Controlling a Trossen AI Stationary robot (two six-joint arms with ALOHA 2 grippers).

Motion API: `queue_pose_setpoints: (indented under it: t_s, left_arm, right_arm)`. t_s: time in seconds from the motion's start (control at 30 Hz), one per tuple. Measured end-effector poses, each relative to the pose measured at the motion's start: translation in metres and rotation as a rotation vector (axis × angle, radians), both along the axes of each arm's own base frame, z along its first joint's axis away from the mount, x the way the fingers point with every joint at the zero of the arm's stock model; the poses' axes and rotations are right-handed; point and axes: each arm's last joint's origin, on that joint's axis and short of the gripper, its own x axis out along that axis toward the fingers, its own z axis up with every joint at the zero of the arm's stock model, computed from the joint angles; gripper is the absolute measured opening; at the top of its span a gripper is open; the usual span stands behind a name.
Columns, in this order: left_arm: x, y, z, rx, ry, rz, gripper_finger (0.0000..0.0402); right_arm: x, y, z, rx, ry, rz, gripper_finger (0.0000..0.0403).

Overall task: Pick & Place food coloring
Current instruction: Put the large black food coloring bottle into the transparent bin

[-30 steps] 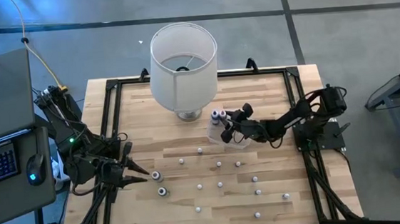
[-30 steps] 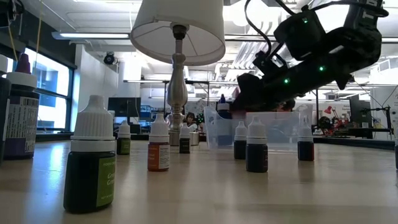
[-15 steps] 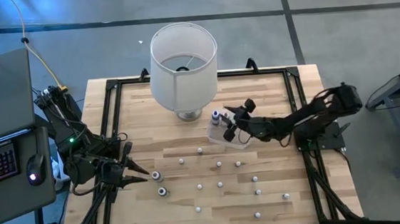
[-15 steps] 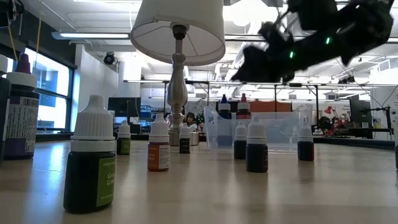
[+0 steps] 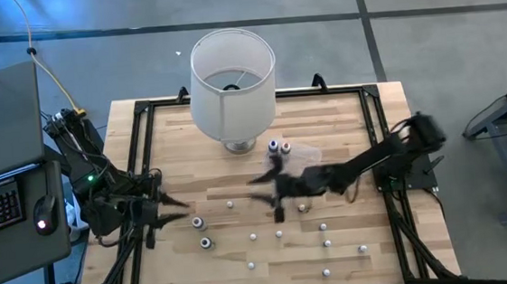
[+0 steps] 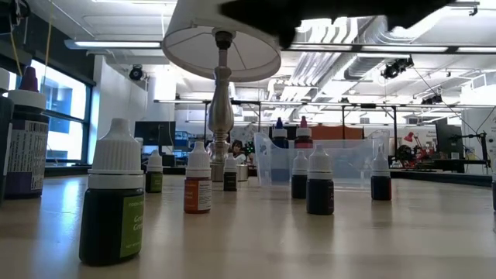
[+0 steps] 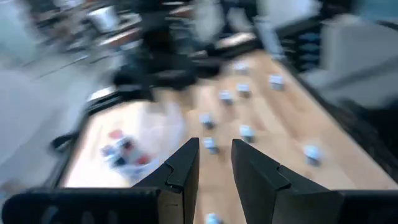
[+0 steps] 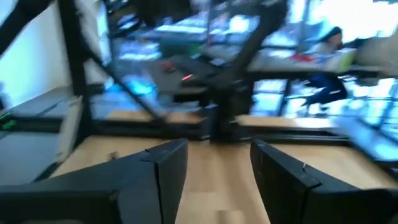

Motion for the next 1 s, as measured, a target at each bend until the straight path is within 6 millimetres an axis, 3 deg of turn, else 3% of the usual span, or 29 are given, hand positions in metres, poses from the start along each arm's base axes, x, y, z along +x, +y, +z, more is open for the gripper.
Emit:
queue_pose_setpoints:
  t_s: [0.27,0.47,0.73,1.0]
  left_arm:
    - [-0.009,0.013,-0.028,-0.175,0.149,0.195,0.0092]
    - [-0.009,0.013,-0.06,-0.129,0.202,0.21,0.0092]
    - [-0.005,0.008,-0.053,-0.132,0.146,0.177,0.0092]
    - [-0.003,0.004,-0.049,-0.165,0.135,0.126,0.0092]
  right_arm:
    - [0.078,0.037,-0.02,0.053,0.119,0.225,0.0168]
    - [0.118,0.052,-0.037,0.112,0.119,0.308,0.0168]
    - [0.155,0.066,-0.063,0.157,0.15,0.373,0.0169]
    - [0.16,0.064,-0.075,0.096,0.235,0.287,0.0166]
